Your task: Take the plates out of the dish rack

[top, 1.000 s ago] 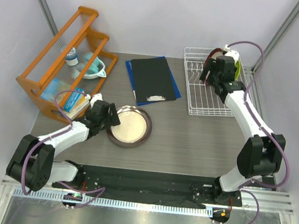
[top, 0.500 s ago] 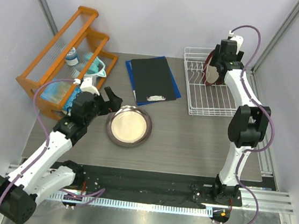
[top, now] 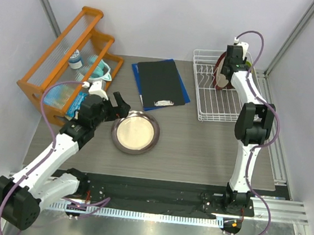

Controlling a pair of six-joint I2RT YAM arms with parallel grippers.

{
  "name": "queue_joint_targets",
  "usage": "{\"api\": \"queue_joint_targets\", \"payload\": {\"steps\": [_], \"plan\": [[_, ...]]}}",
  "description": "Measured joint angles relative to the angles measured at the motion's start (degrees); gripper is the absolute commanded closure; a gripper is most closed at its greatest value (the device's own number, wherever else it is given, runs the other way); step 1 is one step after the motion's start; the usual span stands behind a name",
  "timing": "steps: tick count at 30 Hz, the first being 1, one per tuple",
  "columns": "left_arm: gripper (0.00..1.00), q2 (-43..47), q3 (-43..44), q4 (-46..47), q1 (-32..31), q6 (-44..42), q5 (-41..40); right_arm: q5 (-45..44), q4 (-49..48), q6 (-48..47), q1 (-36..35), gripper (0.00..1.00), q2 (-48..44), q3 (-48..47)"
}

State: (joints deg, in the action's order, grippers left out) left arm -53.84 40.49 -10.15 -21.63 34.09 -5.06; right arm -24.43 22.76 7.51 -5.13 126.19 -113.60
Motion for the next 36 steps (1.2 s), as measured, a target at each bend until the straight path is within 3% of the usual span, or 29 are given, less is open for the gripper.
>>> {"api": "queue_joint_targets", "payload": {"steps": [1, 5, 21, 28, 36], "plan": [[0.01, -0.26, 0.00, 0.00, 0.00, -0.04, 0.02, -0.15, 0.22, -0.24, 0.02, 0.70, 0.48, -0.44], [0.01, -0.70, 0.00, 0.13, 0.00, -0.11, 0.02, 3.54, 1.90, -0.59, 0.76, 0.99, 1.42, -3.50], [0.01, -3.21, 0.00, 0.68, 0.00, -0.04, 0.04, -3.10, -0.24, -5.73, -2.54, 0.99, 2.43, -4.26], [0.01, -3.21, 0.00, 0.68, 0.00, -0.04, 0.07, -12.02, -6.54, -10.86, -6.19, 0.99, -0.66, 2.73], [0.01, -3.30, 0.00, 0.66, 0.00, 0.15, 0.20, -14.53, -6.43, -12.04, -6.36, 0.99, -7.41, 8.07]]}}
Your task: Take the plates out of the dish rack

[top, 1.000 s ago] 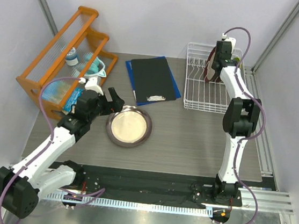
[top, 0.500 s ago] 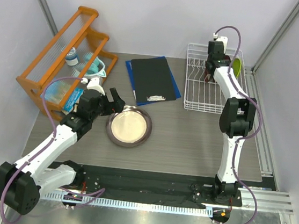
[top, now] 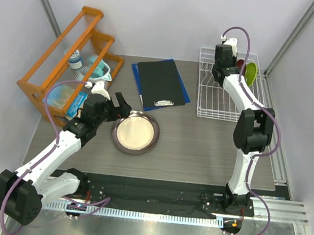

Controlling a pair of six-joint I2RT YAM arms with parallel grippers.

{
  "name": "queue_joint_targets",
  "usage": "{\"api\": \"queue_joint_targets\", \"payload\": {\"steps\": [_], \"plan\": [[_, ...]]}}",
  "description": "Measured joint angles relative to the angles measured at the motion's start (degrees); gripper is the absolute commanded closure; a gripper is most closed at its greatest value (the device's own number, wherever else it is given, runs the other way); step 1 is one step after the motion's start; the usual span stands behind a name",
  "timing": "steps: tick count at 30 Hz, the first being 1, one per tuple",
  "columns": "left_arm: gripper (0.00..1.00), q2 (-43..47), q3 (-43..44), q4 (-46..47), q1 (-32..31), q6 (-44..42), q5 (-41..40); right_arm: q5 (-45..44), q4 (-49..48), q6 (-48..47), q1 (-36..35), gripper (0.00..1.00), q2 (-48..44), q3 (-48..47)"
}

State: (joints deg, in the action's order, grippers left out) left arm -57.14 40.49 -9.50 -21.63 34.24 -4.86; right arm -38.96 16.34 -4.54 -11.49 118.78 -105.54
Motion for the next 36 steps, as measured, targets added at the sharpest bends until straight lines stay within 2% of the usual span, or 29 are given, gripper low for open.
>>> {"api": "queue_joint_targets", "payload": {"steps": [11, 17, 22, 28, 36], "plan": [[0.00, 1.51, -0.02, -0.07, 0.00, 0.76, 1.55, -1.84, 4.33, 0.90, 0.42, 0.99, -11.74, 3.69], [0.00, 2.25, -0.17, 1.07, 0.00, 1.64, 4.87, 2.27, 9.66, 6.12, -1.90, 0.99, -21.77, 8.52], [0.01, 2.25, -0.98, 3.91, 0.00, 2.45, 8.63, 11.78, 12.39, 11.91, -7.89, 0.99, -31.69, 15.89], [0.01, 1.79, -3.93, 10.36, -0.13, 4.48, 13.29, 28.13, 12.24, 21.35, -12.98, 0.99, -43.39, 29.35], [0.01, -1.16, -9.51, 20.50, -2.75, 7.56, 15.93, 41.27, 7.34, 31.98, -15.98, 0.99, -48.41, 41.38]]}}
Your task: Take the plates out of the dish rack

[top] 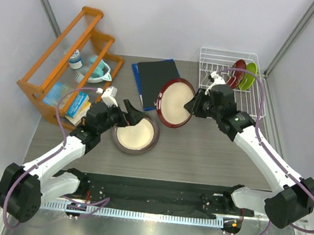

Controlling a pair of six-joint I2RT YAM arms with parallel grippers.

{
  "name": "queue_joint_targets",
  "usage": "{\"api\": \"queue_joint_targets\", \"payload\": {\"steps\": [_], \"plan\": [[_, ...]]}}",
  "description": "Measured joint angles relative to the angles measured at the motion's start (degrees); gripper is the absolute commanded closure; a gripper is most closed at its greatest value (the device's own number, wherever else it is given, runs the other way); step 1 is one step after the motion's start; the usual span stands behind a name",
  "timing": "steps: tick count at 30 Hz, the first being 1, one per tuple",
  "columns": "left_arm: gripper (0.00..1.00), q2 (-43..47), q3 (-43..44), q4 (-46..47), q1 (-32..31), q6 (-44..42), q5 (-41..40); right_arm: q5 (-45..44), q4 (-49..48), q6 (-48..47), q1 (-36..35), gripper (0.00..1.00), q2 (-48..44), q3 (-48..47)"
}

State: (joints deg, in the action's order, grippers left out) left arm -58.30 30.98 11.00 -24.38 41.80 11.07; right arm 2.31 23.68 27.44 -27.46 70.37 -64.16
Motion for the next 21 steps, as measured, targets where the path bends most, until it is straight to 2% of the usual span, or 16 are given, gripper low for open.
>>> {"api": "queue_joint_targets", "payload": {"steps": [12, 15, 16, 18, 19, 21], "plan": [[0.00, -4.31, -1.57, 10.27, -2.91, 1.79, -0.09, 9.97, -16.74, 13.25, -5.62, 0.99, -0.76, 11.80], [0.05, -5.73, -2.12, 11.89, -3.28, 2.03, -0.28, 12.31, -20.00, 16.28, -6.38, 0.99, -1.18, 14.16], [0.20, -6.08, -2.45, 12.44, -3.32, 2.27, -0.42, 12.96, -20.96, 17.14, -6.56, 0.99, -1.40, 14.75], [0.36, -6.25, -2.78, 13.94, -3.37, 3.19, -0.33, 13.46, -22.95, 18.69, -6.69, 0.99, -2.14, 16.33], [0.54, -6.25, -2.82, 14.60, -3.37, 3.23, -0.52, 13.66, -23.69, 19.65, -6.67, 0.99, -2.58, 17.27], [0.70, -6.16, -3.04, 16.02, -3.41, 3.76, -0.72, 13.57, -24.44, 20.81, -6.60, 0.99, -3.52, 18.53]]}}
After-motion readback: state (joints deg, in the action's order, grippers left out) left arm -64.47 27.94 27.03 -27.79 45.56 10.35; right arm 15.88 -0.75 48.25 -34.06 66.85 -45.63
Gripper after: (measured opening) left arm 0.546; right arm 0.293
